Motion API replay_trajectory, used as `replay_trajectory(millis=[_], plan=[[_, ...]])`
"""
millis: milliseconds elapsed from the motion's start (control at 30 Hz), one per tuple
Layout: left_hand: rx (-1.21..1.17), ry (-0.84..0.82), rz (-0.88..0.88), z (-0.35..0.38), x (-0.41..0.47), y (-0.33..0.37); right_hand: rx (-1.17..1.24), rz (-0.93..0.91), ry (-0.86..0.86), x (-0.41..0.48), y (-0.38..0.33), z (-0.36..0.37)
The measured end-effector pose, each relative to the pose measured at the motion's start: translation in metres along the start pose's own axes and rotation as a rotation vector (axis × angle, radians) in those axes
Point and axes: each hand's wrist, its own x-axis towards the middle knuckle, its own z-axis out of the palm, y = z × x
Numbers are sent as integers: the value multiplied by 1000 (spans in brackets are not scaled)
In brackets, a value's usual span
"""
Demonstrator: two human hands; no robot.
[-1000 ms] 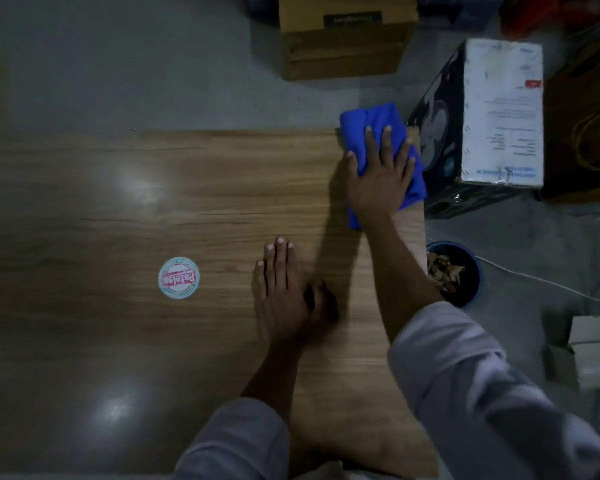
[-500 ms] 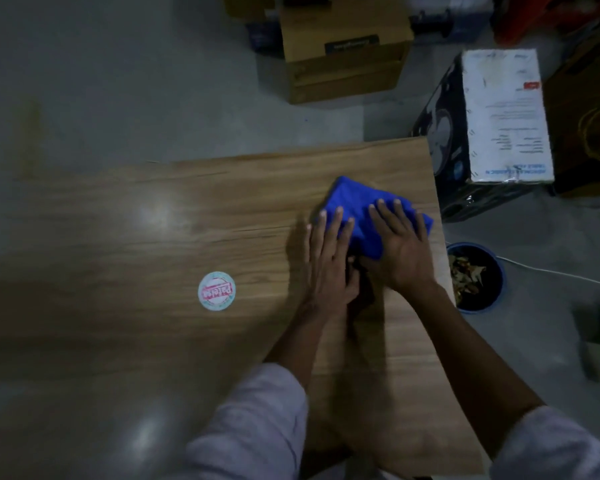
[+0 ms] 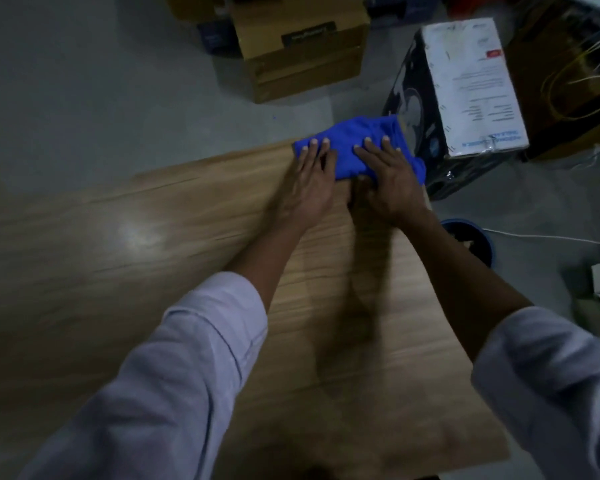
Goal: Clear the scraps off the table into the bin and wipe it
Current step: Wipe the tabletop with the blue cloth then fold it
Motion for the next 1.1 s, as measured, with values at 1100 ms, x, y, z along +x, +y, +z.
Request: replay_trajectory(millis=[1100], plan=[[-105, -52, -35, 29, -191, 52, -31, -8, -189, -189, -38, -5]])
